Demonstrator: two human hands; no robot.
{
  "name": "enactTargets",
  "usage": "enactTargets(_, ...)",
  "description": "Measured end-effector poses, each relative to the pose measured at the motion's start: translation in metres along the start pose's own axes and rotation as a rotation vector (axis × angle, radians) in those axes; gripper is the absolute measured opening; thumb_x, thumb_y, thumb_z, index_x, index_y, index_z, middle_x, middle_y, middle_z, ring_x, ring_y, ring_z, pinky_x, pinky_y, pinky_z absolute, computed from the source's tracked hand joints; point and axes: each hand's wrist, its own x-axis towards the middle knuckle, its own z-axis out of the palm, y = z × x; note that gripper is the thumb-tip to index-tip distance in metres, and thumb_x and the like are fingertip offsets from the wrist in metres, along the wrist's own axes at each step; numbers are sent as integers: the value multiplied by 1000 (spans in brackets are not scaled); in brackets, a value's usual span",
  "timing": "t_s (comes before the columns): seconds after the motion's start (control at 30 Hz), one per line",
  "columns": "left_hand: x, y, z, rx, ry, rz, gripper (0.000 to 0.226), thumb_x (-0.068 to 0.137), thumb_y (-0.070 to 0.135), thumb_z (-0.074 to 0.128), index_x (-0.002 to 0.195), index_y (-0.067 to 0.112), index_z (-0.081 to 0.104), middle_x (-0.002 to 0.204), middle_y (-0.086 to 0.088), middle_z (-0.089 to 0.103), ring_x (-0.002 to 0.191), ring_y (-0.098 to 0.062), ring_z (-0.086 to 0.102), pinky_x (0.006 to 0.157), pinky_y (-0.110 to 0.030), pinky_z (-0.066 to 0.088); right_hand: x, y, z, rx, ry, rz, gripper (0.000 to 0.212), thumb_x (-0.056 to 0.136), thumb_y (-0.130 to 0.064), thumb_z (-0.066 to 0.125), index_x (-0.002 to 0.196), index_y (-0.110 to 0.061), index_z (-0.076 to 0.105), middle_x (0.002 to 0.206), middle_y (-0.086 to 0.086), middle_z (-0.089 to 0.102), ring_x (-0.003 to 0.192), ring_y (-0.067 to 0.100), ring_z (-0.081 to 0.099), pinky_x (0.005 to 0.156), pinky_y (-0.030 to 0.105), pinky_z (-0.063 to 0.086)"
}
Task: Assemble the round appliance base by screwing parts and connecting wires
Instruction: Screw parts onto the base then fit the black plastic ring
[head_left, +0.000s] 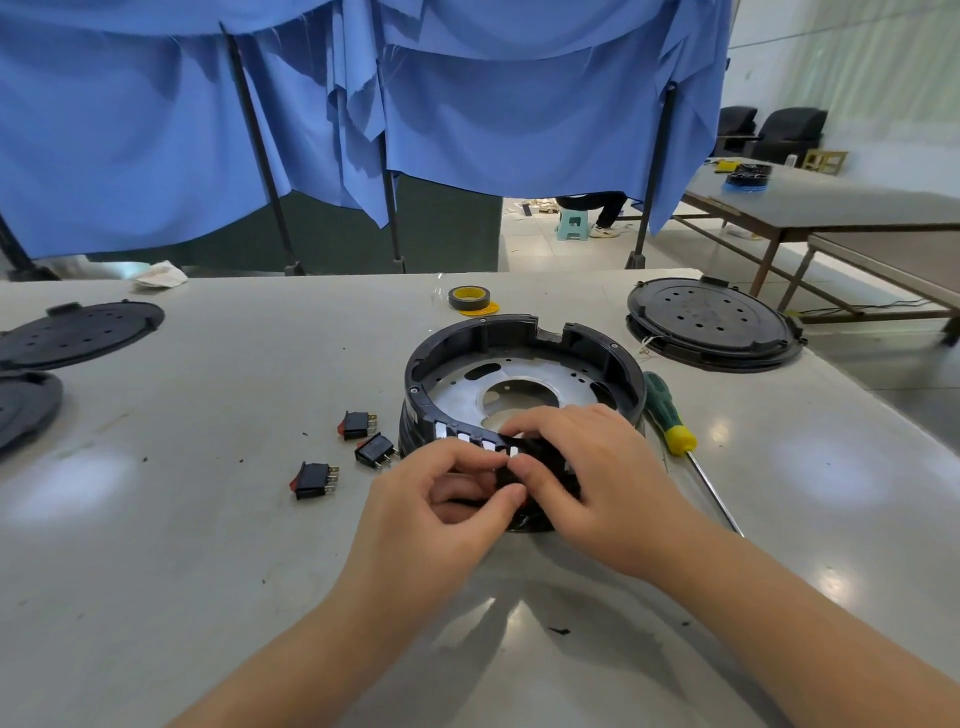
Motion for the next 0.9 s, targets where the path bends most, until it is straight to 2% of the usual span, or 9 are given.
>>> enactTargets(0.13, 2, 1, -3, 73, 4, 49, 25, 76, -5, 74, 86, 18, 74, 81, 1, 69, 75, -13, 70, 65, -18, 55, 0, 1, -1, 5, -11, 8, 26, 87, -24, 52, 111, -21, 64, 97, -10, 69, 89, 13, 62, 84, 37, 45)
enactTargets(0.27, 2, 4, -5, 272, -16, 219, 27, 74, -7, 74, 91, 15, 74, 83, 6, 64, 74, -9, 68, 65, -16, 54, 0, 1, -2, 23, -29, 11, 28, 87, -20, 49, 112, -21, 63, 99, -10, 68, 90, 12, 61, 84, 37, 43)
enactTargets(0.47, 0, 3, -4, 421, -39, 368, 24, 76, 2, 72, 97, 13, 75, 87, 8, 61, 76, -9, 65, 66, -23, 55, -1, 3, -2, 52, -24, 10, 36, 81, -10, 43, 111, -18, 63, 97, -6, 68, 87, 15, 61, 84, 40, 43)
enactTargets(0.73, 0, 1, -2, 497, -20, 409, 23, 78, 12, 69, 99, 14, 74, 88, 7, 61, 77, -11, 62, 65, -28, 53, -1, 3, 0, 48, -16, 10, 35, 81, -10, 43, 109, -17, 63, 93, -7, 68, 84, 16, 60, 83, 41, 43)
enactTargets(0.9, 4, -2, -3, 506, 28, 420, 22, 77, 10, 68, 98, 15, 74, 88, 9, 60, 77, -8, 61, 66, -20, 51, 0, 3, 0, 45, -19, 12, 35, 81, -10, 43, 110, -18, 63, 93, -7, 68, 85, 15, 60, 84, 41, 43)
